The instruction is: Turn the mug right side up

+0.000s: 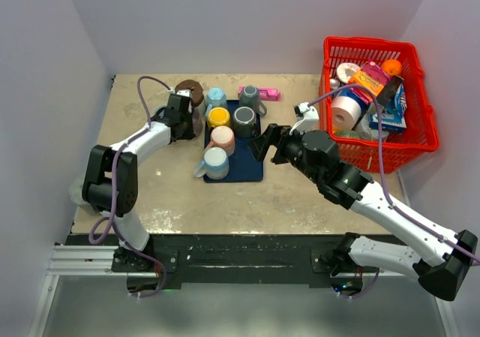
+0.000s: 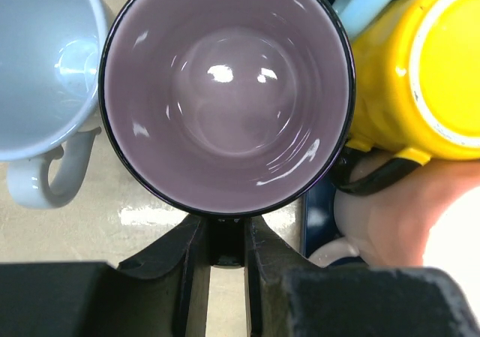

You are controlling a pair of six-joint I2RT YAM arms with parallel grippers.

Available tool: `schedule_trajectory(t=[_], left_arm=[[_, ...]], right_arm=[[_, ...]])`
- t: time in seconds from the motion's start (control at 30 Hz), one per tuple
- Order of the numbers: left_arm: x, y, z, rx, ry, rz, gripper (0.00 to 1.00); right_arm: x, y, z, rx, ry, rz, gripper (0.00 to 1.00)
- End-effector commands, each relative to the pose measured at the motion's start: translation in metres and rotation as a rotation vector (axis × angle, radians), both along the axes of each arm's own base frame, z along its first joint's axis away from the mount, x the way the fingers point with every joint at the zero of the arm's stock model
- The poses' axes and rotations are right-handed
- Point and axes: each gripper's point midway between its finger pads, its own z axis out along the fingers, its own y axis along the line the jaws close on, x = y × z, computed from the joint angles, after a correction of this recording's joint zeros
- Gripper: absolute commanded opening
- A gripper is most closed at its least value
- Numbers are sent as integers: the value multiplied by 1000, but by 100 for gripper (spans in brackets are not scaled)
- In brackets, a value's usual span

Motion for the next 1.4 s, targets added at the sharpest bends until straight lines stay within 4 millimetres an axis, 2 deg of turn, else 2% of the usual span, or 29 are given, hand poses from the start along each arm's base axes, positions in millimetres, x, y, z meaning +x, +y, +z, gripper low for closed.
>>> schedule_trajectory(t=[0.0, 0.23, 0.53, 0.6, 0.67, 0.7, 0.77, 0.8, 1.03, 1.07, 1.13, 1.17, 1.2, 1.23, 1.3, 1.37], left_arm=[[45, 14, 43, 9, -180, 74, 0], [49, 29, 27, 42, -146, 105, 0], [52, 25, 11, 47, -80, 75, 1], [50, 23, 11, 39, -77, 67, 16], [50, 19, 15, 24, -86, 56, 25], [50, 19, 16, 20, -90, 55, 34], [50, 16, 22, 6, -105, 48, 39], [50, 17, 24, 3, -107, 50, 47], [42, 4, 50, -70, -158, 4, 75], [39, -6, 59, -98, -170, -30, 77], [31, -13, 64, -114, -164, -52, 85], [26, -19, 75, -129, -180, -74, 89], [20, -22, 75, -137, -172, -89, 94], [12, -25, 85, -148, -185, -111, 96], [-6, -34, 84, -175, -170, -168, 99], [-24, -46, 99, -216, -196, -258, 99]], right_arm=[[5, -4, 13, 20, -26, -32, 99], [7, -4, 11, 6, -17, -42, 99], [10, -3, 0, -23, 13, -54, 99], [13, -5, -1, -34, 23, -72, 98], [15, -5, -7, -54, 37, -81, 98], [15, -5, -7, -55, 39, -81, 98], [15, -4, -9, -59, 41, -78, 98], [15, -4, -9, -59, 43, -77, 98], [14, -2, -12, -78, 50, -59, 99], [14, -2, -12, -80, 50, -60, 99], [14, -2, -15, -92, 57, -59, 99], [15, -1, -13, -90, 56, -56, 99], [15, 0, -13, -93, 60, -52, 99], [14, 2, -14, -96, 65, -41, 99], [13, 4, -13, -95, 66, -29, 99], [12, 6, -13, -102, 61, -12, 99]])
